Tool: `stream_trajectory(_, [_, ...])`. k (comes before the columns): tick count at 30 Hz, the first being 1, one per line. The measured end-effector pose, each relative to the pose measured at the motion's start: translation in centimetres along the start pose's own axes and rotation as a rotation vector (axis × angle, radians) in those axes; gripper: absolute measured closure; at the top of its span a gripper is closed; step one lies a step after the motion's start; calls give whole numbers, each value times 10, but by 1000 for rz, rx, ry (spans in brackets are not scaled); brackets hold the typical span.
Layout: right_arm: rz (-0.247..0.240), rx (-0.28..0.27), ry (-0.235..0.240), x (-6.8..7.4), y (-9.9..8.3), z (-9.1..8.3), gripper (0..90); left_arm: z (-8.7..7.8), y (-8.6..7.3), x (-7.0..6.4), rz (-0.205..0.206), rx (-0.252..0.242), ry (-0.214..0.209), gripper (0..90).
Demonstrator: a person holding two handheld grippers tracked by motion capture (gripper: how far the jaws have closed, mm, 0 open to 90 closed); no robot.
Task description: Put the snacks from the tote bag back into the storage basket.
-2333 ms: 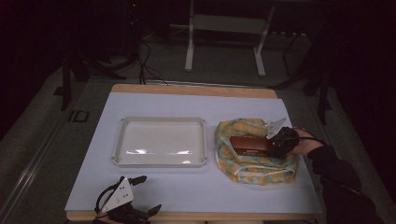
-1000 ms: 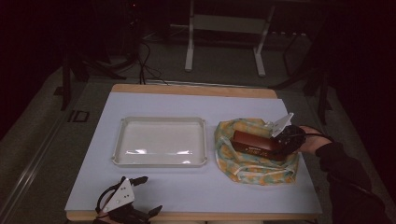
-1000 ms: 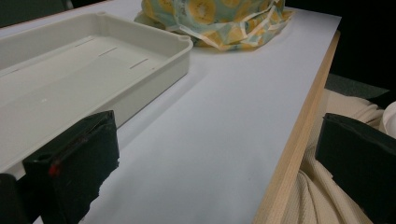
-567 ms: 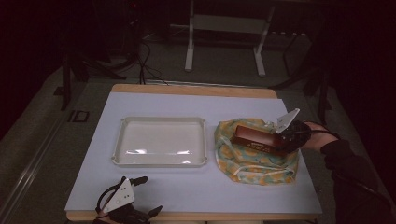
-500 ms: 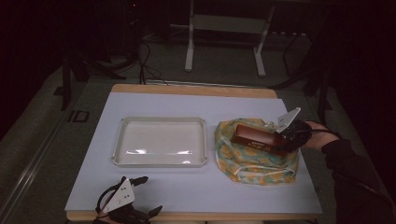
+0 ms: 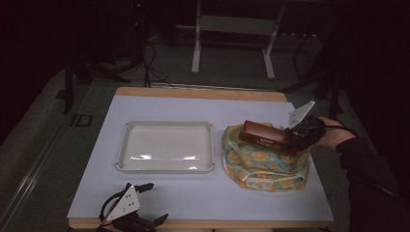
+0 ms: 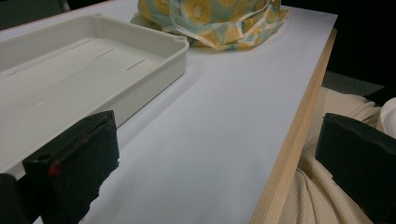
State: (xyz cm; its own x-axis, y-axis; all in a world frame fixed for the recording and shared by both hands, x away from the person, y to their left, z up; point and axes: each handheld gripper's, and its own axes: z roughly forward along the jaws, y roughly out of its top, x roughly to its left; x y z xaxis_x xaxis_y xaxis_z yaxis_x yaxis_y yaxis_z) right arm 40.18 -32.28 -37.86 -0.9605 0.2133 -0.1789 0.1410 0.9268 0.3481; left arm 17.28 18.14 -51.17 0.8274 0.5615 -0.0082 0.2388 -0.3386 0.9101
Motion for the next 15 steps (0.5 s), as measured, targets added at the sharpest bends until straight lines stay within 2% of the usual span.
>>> stream_trajectory(15, [-55, -21, -20, -3, 35, -14, 432, 0, 0, 0, -1, -5, -5, 0])
